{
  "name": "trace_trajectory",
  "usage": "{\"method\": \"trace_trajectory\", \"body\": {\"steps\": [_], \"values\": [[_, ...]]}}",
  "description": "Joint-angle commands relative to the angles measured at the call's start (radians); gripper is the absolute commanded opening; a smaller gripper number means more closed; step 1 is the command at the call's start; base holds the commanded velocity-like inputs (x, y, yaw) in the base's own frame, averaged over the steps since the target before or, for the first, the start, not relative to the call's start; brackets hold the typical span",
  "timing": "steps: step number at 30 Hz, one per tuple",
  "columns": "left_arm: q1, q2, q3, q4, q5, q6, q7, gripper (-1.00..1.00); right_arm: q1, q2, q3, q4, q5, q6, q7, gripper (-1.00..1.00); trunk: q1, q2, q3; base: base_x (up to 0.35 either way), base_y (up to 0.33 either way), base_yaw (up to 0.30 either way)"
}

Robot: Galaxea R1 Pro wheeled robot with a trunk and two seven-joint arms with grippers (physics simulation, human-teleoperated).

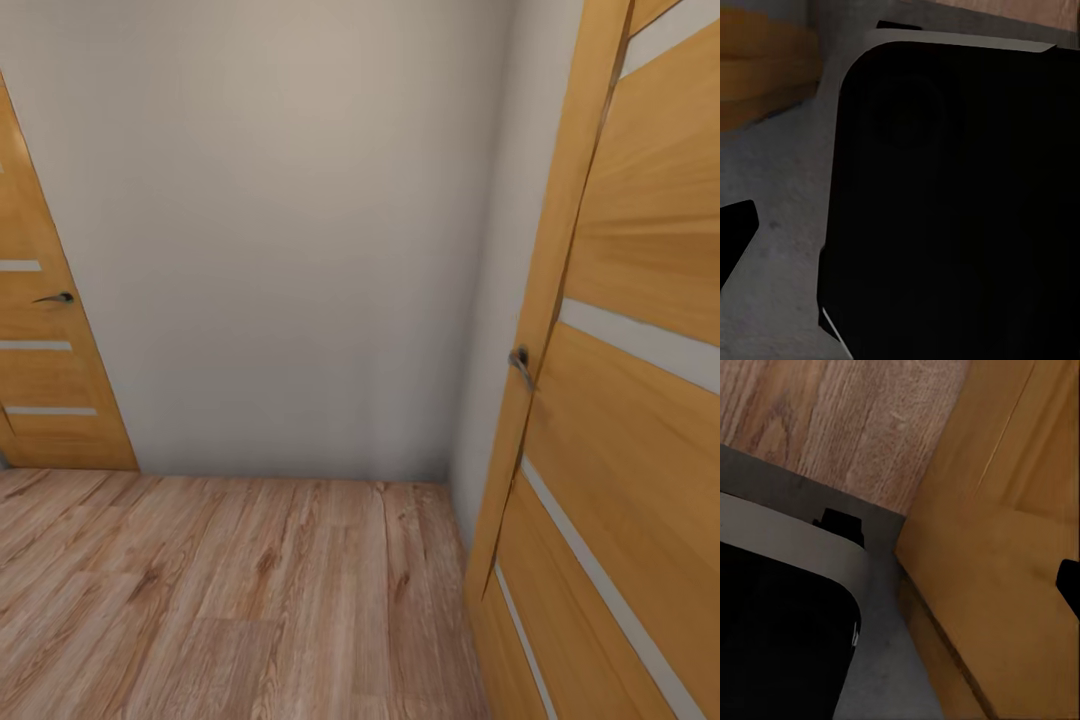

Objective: Move the two storage containers from the living room to the garage. In the garage, place one container on the floor and stack the other container on top of it (either order is fine).

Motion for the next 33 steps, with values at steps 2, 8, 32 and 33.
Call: {"method": "trace_trajectory", "body": {"steps": [2, 8, 32, 33], "values": [[0.000, 0.000, 0.003, -0.001, 0.008, -0.002, 0.000, 1.00, -0.001, 0.000, 0.005, 0.003, -0.003, -0.006, -0.003, 1.00, 0.001, 0.000, -0.001, 0.308, 0.000, 0.000], [0.000, 0.000, 0.003, -0.001, 0.008, -0.002, 0.000, 1.00, -0.001, -0.005, 0.005, 0.003, -0.003, -0.006, -0.003, 1.00, 0.001, 0.000, -0.001, 0.217, 0.000, 0.185], [0.000, -0.002, 0.003, -0.001, 0.007, -0.002, 0.000, 1.00, -0.001, -0.009, 0.010, 0.002, 0.007, -0.012, -0.001, 1.00, 0.001, 0.000, -0.001, 0.014, 0.000, 0.039], [0.000, -0.002, 0.003, -0.001, 0.007, -0.002, 0.000, 1.00, -0.001, -0.010, 0.009, 0.002, 0.007, -0.014, -0.001, 1.00, 0.001, 0.000, -0.001, 0.211, 0.000, 0.000]]}}
